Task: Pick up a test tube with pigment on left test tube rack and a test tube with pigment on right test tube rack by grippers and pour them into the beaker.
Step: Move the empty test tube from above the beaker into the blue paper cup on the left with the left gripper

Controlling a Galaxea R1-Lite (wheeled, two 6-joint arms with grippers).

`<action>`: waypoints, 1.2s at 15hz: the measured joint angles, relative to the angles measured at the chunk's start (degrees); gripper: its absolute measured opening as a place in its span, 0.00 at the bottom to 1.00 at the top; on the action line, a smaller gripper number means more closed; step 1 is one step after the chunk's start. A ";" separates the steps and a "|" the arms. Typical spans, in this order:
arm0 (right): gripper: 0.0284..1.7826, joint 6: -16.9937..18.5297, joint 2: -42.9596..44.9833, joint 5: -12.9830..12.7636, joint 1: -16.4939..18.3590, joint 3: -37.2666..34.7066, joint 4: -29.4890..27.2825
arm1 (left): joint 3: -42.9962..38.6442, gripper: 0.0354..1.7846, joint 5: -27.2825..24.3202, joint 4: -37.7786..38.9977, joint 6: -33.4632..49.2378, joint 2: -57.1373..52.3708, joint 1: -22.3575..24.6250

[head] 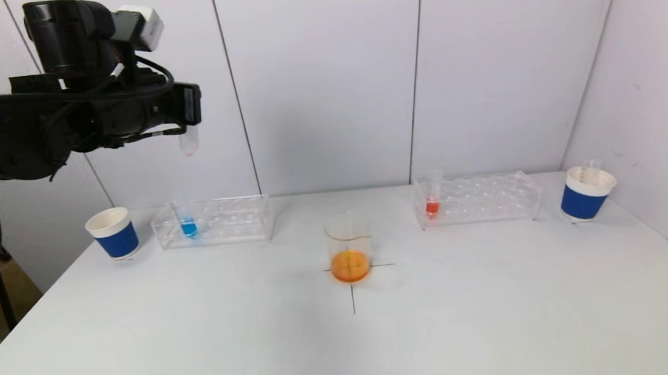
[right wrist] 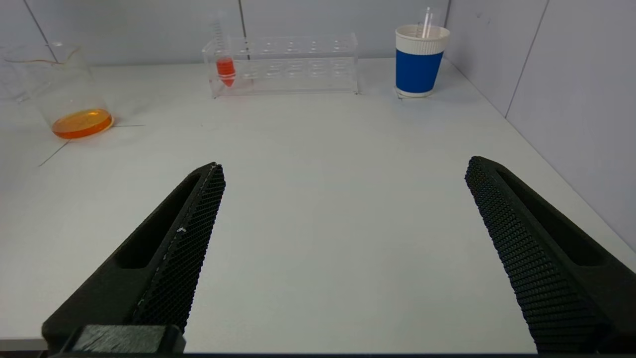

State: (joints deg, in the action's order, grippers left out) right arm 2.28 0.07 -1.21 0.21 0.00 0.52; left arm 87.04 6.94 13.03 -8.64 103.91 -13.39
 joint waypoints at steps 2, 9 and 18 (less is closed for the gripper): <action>0.99 0.00 0.00 0.00 -0.02 0.00 0.00 | -0.39 0.22 -0.16 -0.57 2.08 -0.83 3.30; 0.99 0.00 0.00 0.00 0.00 0.00 0.02 | -2.36 0.22 -4.57 -0.48 8.42 -1.73 13.06; 0.99 -0.02 0.00 -0.02 0.00 0.00 -0.01 | -3.25 0.22 -9.39 6.40 8.51 4.63 26.31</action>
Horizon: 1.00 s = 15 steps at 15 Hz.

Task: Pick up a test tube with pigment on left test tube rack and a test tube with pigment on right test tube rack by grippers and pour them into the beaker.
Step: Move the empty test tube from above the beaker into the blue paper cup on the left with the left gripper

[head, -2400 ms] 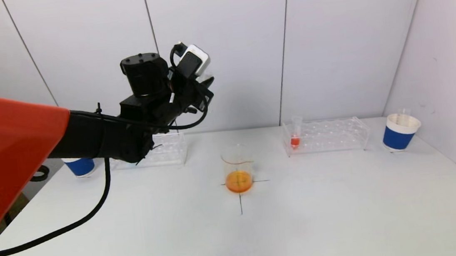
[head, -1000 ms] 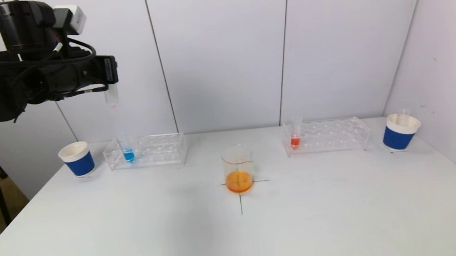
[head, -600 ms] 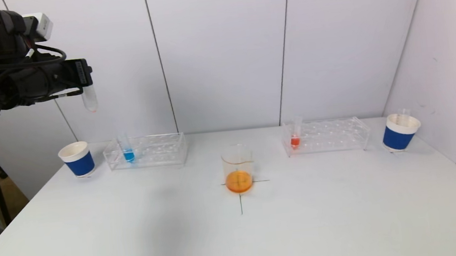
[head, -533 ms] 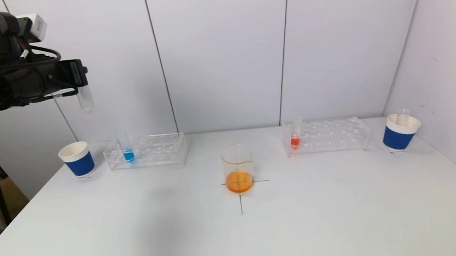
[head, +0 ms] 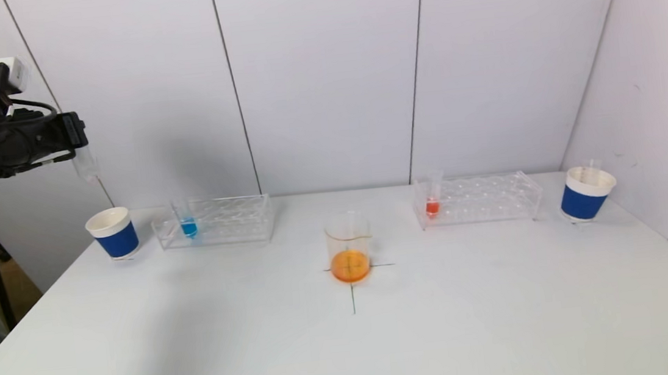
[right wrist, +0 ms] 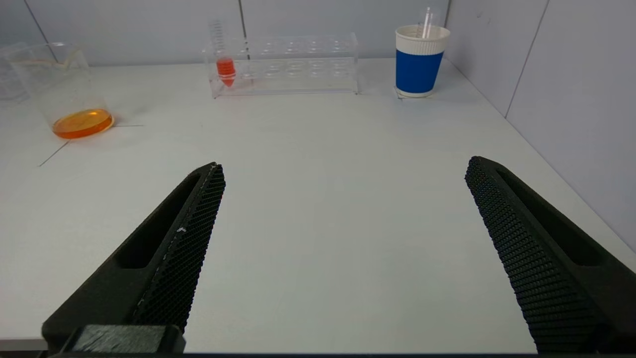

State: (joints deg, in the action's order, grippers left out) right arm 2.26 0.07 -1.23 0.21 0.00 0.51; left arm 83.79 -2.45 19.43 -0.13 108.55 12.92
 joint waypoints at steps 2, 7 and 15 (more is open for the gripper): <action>0.99 0.02 0.00 0.00 0.00 0.00 0.04 | -1.04 0.22 -0.09 6.69 -0.38 3.06 1.66; 0.99 0.00 0.00 0.02 -0.02 0.00 0.01 | -3.63 0.22 0.09 17.27 -0.72 9.46 2.90; 0.99 0.02 0.00 0.02 0.00 0.00 0.04 | -5.89 0.22 -0.16 22.08 -1.34 14.86 4.57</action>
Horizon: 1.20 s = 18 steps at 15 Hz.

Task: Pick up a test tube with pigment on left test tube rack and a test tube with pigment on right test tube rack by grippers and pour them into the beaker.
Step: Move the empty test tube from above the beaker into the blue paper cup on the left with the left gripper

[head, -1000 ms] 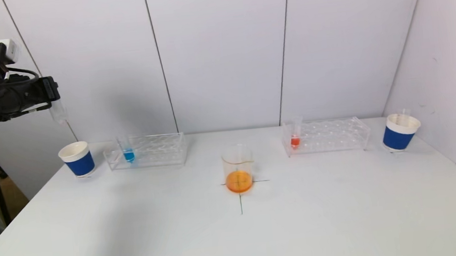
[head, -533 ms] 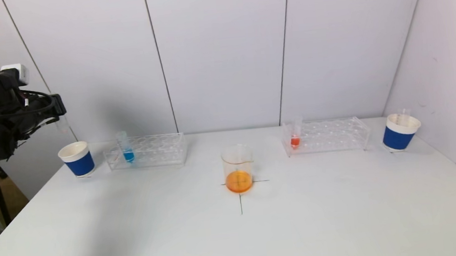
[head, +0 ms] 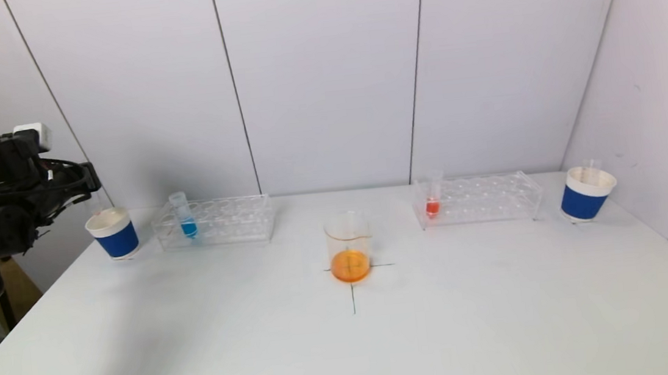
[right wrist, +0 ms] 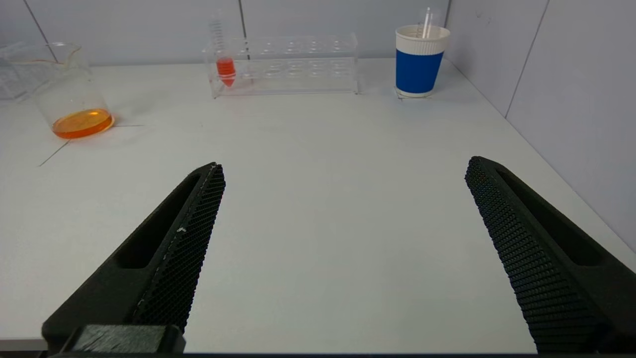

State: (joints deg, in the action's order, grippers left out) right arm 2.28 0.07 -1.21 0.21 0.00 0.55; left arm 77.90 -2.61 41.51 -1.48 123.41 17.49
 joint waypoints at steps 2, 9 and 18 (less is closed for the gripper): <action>0.99 0.00 0.00 0.00 0.00 0.00 -0.04 | -0.26 0.22 -0.11 1.87 -0.01 1.04 0.20; 0.99 0.00 0.00 -0.02 -0.02 0.00 -0.04 | -3.23 0.22 -1.94 3.24 -0.04 2.91 0.41; 0.99 -0.02 0.00 0.00 0.00 0.00 -0.02 | -6.97 0.22 -2.86 9.09 -0.69 4.33 0.94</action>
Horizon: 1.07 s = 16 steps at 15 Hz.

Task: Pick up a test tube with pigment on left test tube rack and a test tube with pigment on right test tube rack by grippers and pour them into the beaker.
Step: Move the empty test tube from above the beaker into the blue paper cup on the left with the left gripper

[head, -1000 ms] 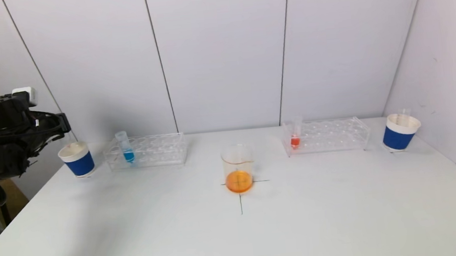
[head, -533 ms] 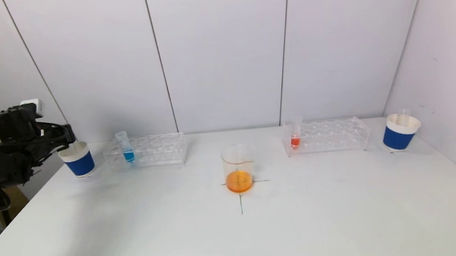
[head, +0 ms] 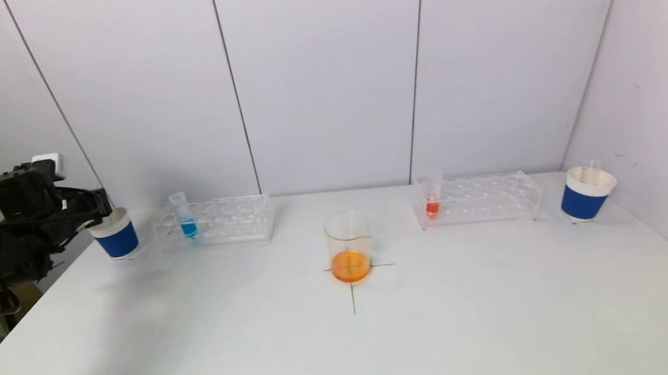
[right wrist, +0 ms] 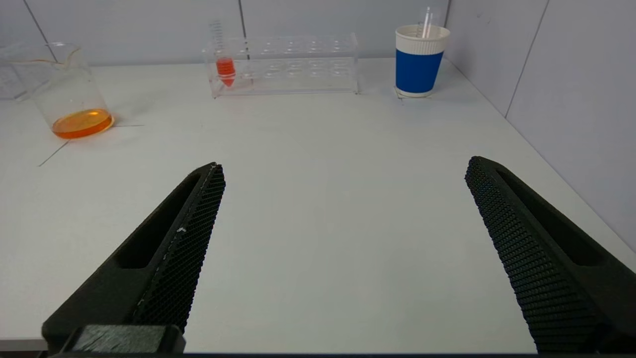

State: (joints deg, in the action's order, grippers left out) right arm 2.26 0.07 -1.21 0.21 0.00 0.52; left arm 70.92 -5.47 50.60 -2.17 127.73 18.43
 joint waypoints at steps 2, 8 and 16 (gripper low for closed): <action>0.99 0.02 0.00 0.00 0.00 0.00 0.00 | -0.06 0.22 -0.43 0.00 -0.02 0.07 0.13; 0.99 0.02 0.00 0.00 -0.05 0.00 -0.01 | -0.10 0.22 -0.65 0.00 -0.02 0.13 0.17; 0.99 0.00 0.00 0.00 -0.02 0.00 0.02 | -0.01 0.22 -0.94 0.11 0.00 0.13 0.17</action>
State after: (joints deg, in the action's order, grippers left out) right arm 2.26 0.07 -1.21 0.18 0.00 0.55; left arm 70.91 -6.41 50.71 -2.17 127.87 18.60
